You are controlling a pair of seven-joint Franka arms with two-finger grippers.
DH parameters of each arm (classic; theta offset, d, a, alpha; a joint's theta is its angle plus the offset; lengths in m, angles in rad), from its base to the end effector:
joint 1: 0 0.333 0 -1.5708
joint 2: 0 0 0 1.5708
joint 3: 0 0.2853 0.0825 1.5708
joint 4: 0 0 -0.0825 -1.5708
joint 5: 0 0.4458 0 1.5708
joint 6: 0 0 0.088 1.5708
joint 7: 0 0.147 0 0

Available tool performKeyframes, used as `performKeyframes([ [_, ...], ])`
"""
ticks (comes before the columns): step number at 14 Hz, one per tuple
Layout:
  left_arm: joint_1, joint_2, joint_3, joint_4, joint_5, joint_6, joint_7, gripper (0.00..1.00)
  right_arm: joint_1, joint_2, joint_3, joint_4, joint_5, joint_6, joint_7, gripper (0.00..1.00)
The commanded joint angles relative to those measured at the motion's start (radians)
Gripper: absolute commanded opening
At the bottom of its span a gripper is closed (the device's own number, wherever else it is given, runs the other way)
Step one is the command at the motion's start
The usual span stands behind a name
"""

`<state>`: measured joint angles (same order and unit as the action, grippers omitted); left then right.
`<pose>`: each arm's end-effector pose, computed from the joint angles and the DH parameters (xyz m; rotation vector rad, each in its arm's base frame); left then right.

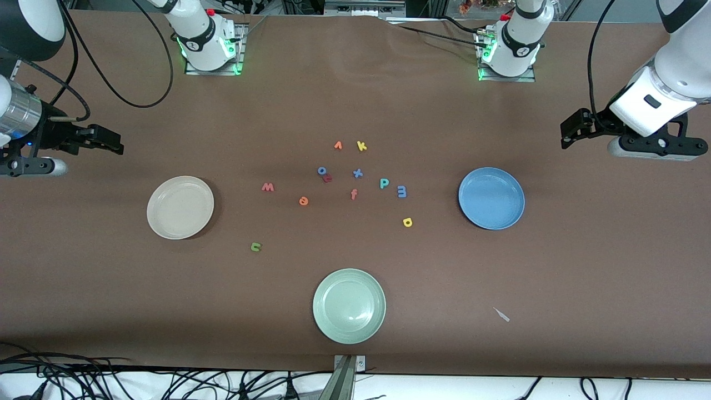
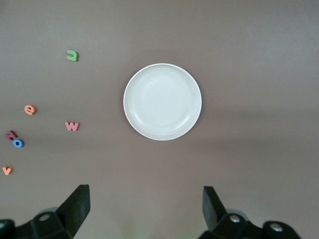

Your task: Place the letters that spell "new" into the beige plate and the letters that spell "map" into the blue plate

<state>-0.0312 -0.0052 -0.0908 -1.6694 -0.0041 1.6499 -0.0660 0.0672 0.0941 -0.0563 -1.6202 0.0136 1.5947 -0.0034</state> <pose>0.6138 -0.0759 0.5110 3.1380 -0.0873 -0.0229 0.6317 0.0097 0.4708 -3.1281 -0.0205 0.1871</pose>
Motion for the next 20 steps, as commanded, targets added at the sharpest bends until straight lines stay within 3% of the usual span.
performKeyframes([
  [1, -0.003, 0.005, -0.001, 0.023, 0.015, -0.019, 0.012, 1.00, -0.004, -0.005, 0.004, 0.000, -0.014, -0.009, -0.009, 1.00],
  [20, -0.003, 0.007, -0.020, 0.023, 0.013, -0.033, 0.008, 1.00, 0.006, 0.006, 0.007, 0.002, -0.008, 0.017, -0.004, 1.00],
])
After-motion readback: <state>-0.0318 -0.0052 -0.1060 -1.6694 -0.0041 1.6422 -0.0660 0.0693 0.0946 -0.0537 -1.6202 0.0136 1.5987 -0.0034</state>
